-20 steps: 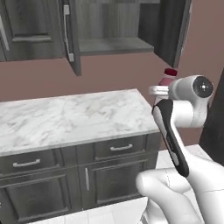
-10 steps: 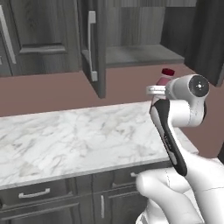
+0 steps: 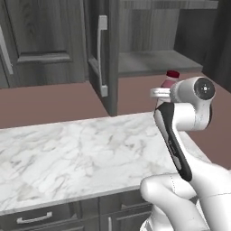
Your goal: Pick the juice, can from the counter and place them in the open cabinet.
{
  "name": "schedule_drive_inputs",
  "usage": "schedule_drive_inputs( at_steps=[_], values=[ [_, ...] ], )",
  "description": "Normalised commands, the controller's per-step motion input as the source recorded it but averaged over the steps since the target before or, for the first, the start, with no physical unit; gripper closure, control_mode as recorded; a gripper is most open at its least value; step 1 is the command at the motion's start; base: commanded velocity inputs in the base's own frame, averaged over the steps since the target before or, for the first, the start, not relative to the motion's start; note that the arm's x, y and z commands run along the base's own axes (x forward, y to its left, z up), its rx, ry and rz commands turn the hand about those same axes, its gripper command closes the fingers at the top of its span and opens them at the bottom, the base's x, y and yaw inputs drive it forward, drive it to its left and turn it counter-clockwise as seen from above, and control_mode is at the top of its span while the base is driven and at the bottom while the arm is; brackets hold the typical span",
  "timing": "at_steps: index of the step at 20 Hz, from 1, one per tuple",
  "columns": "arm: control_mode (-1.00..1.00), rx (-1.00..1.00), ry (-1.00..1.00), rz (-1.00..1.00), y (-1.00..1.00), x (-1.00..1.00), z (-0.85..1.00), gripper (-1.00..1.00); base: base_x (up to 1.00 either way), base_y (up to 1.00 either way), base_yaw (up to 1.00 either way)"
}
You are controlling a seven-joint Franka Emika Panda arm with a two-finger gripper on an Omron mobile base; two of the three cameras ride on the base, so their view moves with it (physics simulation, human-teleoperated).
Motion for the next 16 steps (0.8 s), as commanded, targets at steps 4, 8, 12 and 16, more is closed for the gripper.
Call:
schedule_drive_inputs(
  at_steps=[4, 8, 12, 16],
  values=[
    [1.00, 0.00, 0.00, 0.00, 0.00, 0.00, 0.00, 1.00, 0.67, 0.00, 0.00],
    [1.00, 0.00, 0.00, 0.00, 0.00, 0.00, 0.00, 1.00, 0.06, 0.00, 0.00],
    [1.00, 0.00, 0.00, 0.00, 0.00, 0.00, 0.00, 1.00, 0.00, 0.00, 0.00],
    [1.00, 0.00, 0.00, 0.00, 0.00, 0.00, 0.00, 1.00, 0.00, 0.00, 0.00]
  ],
)
